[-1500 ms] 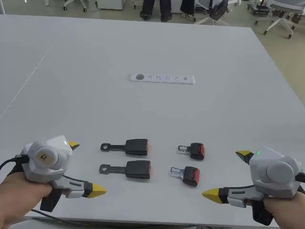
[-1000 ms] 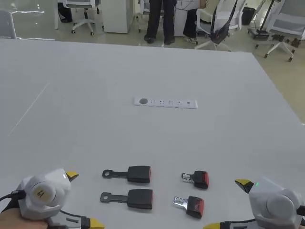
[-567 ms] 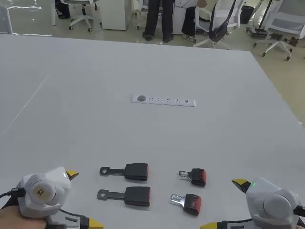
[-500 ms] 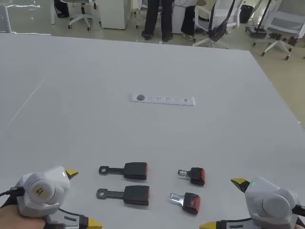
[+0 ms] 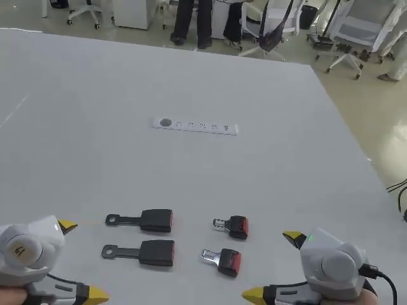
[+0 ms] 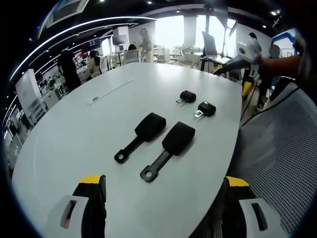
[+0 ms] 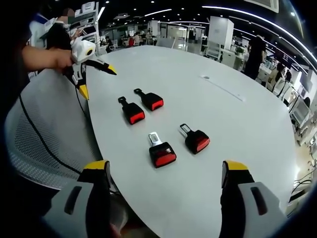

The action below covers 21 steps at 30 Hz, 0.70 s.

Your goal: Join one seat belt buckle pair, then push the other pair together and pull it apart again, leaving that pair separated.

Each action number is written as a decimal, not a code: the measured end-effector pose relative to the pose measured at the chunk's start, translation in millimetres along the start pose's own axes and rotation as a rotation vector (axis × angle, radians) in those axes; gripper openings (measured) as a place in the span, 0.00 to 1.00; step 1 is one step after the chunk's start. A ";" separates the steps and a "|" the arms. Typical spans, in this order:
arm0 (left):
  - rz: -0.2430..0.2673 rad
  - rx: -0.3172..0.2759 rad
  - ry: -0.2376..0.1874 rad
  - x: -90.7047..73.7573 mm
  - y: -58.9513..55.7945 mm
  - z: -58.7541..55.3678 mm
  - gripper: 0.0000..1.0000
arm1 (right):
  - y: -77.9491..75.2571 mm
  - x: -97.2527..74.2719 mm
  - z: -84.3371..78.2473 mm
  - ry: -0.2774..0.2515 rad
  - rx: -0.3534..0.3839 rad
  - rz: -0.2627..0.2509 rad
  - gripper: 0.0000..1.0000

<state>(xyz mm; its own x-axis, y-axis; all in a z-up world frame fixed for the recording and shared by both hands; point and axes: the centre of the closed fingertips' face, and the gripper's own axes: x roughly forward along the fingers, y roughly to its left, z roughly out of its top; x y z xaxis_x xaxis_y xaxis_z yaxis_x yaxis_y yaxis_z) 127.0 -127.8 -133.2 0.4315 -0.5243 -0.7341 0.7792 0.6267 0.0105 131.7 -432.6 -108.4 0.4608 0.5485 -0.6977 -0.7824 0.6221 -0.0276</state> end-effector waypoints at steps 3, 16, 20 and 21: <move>0.000 0.002 0.003 0.6 2.3 -2.9 1.00 | 2.5 -0.2 0.6 0.000 0.001 0.001 0.92; 0.000 -0.005 0.008 0.7 4.0 -6.5 0.99 | 2.9 3.8 4.7 -0.005 -0.012 0.014 0.91; -0.003 -0.005 0.008 0.7 3.9 -6.9 0.97 | 4.9 5.4 4.5 -0.006 -0.013 0.019 0.91; -0.004 -0.003 0.009 0.9 3.7 -7.2 0.97 | 5.6 5.6 4.4 -0.005 -0.015 0.020 0.90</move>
<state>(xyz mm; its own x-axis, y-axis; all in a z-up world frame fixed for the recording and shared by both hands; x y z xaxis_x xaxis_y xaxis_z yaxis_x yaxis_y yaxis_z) 126.9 -121.8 -138.7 0.4244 -0.5216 -0.7401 0.7794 0.6265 0.0053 131.7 -423.7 -109.3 0.4470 0.5638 -0.6946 -0.7977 0.6026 -0.0242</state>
